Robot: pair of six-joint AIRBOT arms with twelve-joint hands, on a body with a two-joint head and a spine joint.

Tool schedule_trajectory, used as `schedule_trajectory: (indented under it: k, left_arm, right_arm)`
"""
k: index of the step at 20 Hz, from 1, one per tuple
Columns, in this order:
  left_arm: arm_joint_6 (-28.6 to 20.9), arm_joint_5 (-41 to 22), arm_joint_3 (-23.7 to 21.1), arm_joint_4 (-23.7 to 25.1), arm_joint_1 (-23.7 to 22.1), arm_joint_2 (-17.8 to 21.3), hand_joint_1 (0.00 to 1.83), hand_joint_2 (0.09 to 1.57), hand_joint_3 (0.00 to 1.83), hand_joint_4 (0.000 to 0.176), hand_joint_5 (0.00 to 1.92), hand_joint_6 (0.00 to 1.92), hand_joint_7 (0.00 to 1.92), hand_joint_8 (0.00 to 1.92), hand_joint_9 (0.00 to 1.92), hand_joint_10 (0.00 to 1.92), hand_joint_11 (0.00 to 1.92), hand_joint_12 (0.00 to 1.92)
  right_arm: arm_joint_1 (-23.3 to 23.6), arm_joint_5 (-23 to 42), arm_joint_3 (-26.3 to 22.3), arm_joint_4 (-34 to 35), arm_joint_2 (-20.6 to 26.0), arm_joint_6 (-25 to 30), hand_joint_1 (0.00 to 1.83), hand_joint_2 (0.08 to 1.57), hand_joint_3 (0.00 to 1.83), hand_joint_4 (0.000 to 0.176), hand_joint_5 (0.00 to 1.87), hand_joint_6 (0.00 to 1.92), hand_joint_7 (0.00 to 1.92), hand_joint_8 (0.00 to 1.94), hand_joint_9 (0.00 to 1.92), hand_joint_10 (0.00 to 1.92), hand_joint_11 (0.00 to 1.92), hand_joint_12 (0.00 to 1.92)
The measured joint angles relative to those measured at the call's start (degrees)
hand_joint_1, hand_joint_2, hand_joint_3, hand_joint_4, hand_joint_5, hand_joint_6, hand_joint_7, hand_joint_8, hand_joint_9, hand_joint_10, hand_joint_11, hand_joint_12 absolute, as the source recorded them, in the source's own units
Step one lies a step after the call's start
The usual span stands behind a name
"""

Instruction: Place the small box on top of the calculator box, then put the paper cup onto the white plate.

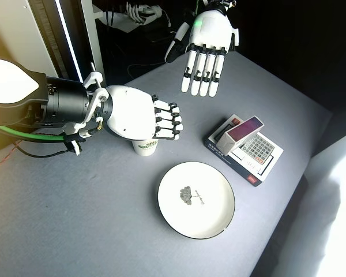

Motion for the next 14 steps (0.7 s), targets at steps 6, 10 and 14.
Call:
schedule_trajectory:
  k: [6, 10, 14]
  left_arm:
    - [-0.1, 0.1, 0.0, -0.1, 0.0, 0.0, 0.27, 1.12, 0.00, 0.000, 0.00, 0.00, 0.05, 0.00, 0.05, 0.00, 0.00, 0.11]
    - [-0.1, 0.7, 0.0, -0.1, -0.3, 0.0, 0.26, 1.12, 0.00, 0.000, 0.03, 0.00, 0.09, 0.00, 0.08, 0.00, 0.00, 0.16]
    - [-0.1, 1.1, 0.0, -0.2, -0.4, 0.0, 0.23, 1.13, 0.00, 0.000, 0.02, 0.00, 0.09, 0.00, 0.08, 0.00, 0.00, 0.14]
  right_arm:
    - [0.0, 0.5, 0.0, 0.5, 0.0, 0.0, 1.43, 1.10, 0.00, 0.000, 0.33, 0.03, 0.35, 0.02, 0.36, 0.06, 0.00, 1.17]
    - [0.0, 0.5, 0.0, 1.0, 0.0, -0.2, 1.58, 1.13, 0.00, 0.000, 0.90, 0.03, 0.84, 0.81, 0.75, 1.03, 0.65, 1.59]
    - [0.0, 0.8, 0.0, 1.3, 0.0, -0.1, 1.49, 1.13, 0.00, 0.000, 0.84, 1.10, 0.97, 0.90, 0.89, 1.08, 0.76, 1.61]
